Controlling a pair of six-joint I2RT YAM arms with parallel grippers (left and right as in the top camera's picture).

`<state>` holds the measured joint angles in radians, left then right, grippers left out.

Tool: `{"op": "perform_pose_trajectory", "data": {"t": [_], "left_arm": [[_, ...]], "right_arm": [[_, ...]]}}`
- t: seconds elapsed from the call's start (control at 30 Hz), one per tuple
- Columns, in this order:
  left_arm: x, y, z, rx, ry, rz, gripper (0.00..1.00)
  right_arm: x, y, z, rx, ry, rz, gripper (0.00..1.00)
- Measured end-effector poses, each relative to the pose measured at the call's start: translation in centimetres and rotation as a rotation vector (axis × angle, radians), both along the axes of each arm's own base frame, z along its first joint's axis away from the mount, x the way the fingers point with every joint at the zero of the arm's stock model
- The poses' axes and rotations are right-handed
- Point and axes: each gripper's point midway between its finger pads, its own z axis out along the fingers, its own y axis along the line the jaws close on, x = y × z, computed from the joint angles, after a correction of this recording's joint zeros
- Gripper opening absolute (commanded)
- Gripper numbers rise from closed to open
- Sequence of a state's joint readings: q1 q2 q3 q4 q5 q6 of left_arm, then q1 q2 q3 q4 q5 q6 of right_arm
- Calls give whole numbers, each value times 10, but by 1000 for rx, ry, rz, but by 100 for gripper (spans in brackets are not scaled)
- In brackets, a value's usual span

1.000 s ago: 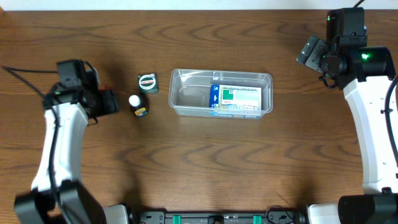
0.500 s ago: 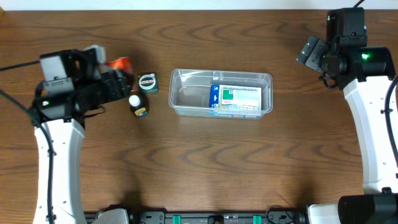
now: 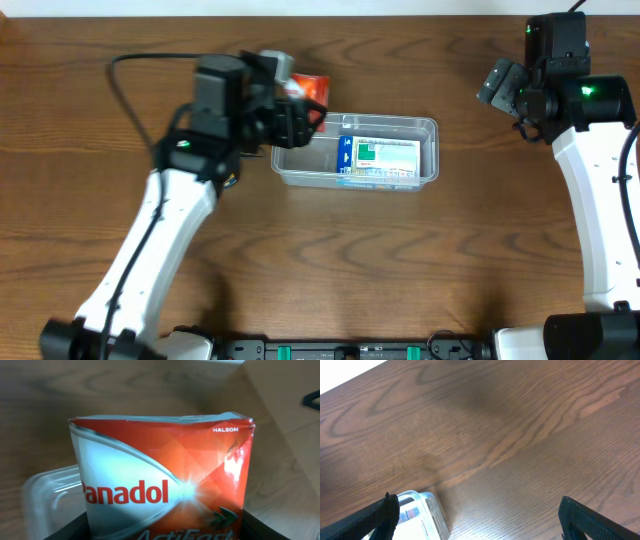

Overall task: Pack container
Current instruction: 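Carry the red Panadol box right and lower it into the container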

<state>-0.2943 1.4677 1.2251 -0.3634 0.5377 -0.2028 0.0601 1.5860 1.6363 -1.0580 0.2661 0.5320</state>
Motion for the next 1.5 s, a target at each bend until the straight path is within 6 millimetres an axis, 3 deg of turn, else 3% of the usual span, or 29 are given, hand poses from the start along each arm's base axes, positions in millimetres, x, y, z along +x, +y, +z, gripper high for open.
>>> {"op": "perform_pose_trajectory", "data": {"t": [0.27,0.4,1.2,1.5], "left_arm": [[7,-27,-76,182,110,48,66],[6,-32,-98,272,120,74,62],[6,-7,-171,519,222,198,62],[5,-2,-184,541,254,227,62]], "right_arm": [[0,0,0,0,0,0,99],[0,0,0,0,0,0,99],[0,0,0,0,0,0,99],[0,0,0,0,0,1,99]]}}
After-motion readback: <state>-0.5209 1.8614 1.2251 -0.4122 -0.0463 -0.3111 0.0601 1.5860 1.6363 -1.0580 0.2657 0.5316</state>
